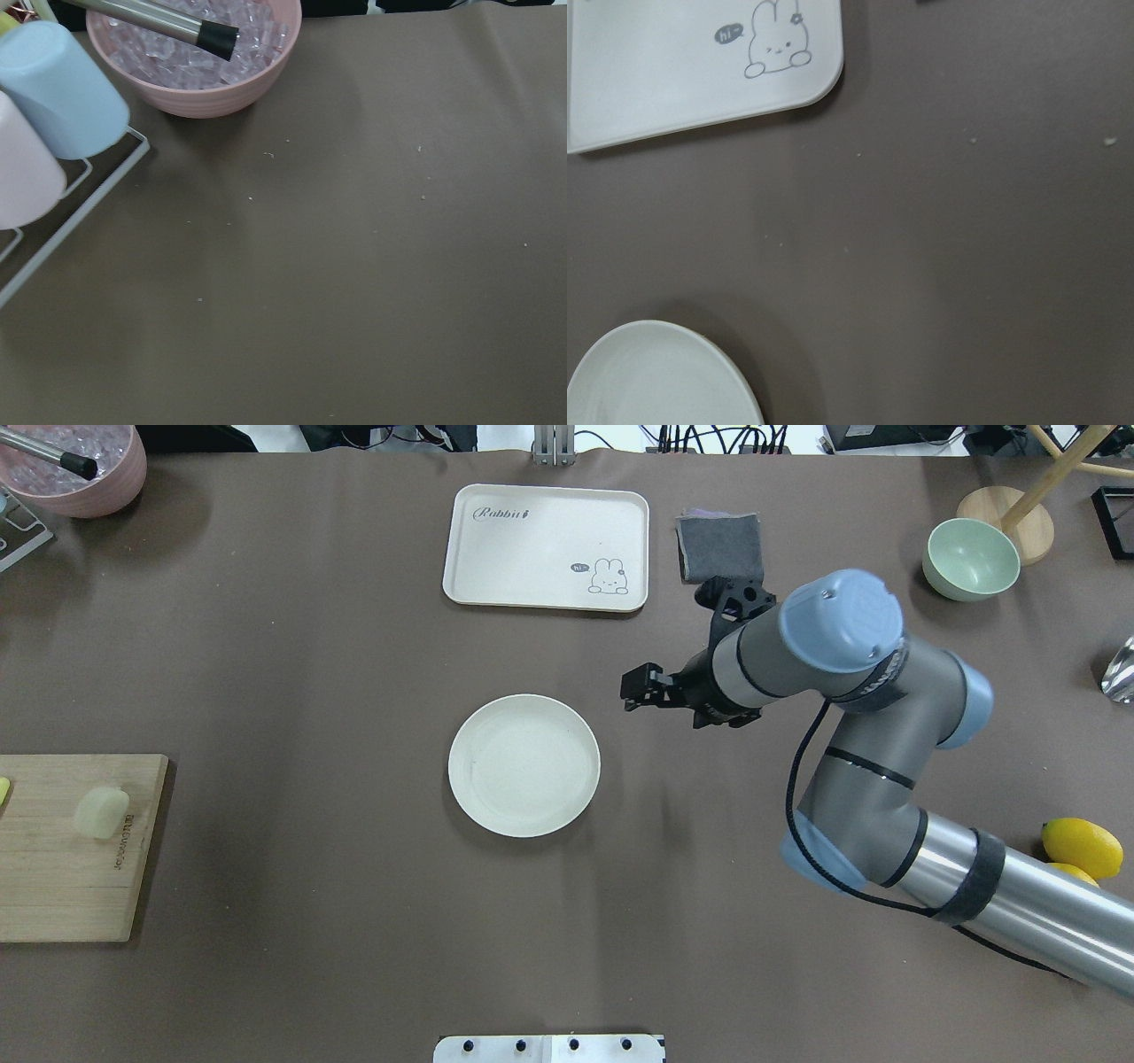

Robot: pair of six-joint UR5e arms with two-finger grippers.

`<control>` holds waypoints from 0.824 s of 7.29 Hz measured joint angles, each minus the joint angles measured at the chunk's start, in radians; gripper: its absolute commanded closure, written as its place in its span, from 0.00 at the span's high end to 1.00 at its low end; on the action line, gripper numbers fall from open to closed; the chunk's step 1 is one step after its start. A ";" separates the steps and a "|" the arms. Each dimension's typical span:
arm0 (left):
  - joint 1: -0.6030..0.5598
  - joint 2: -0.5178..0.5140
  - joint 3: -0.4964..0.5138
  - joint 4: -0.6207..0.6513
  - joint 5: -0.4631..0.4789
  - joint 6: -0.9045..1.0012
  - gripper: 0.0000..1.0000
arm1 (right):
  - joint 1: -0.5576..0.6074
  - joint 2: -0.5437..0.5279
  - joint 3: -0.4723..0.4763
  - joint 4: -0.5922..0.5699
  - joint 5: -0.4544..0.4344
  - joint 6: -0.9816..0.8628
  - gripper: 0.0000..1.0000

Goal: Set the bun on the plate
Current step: 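Release the plate and raise the right gripper while the left arm reaches out, then lower the left gripper onto the pale bun on the cutting board and grasp it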

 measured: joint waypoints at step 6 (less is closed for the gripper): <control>0.296 0.144 -0.101 -0.060 0.127 -0.059 0.98 | 0.126 -0.106 0.000 0.008 0.100 -0.153 1.00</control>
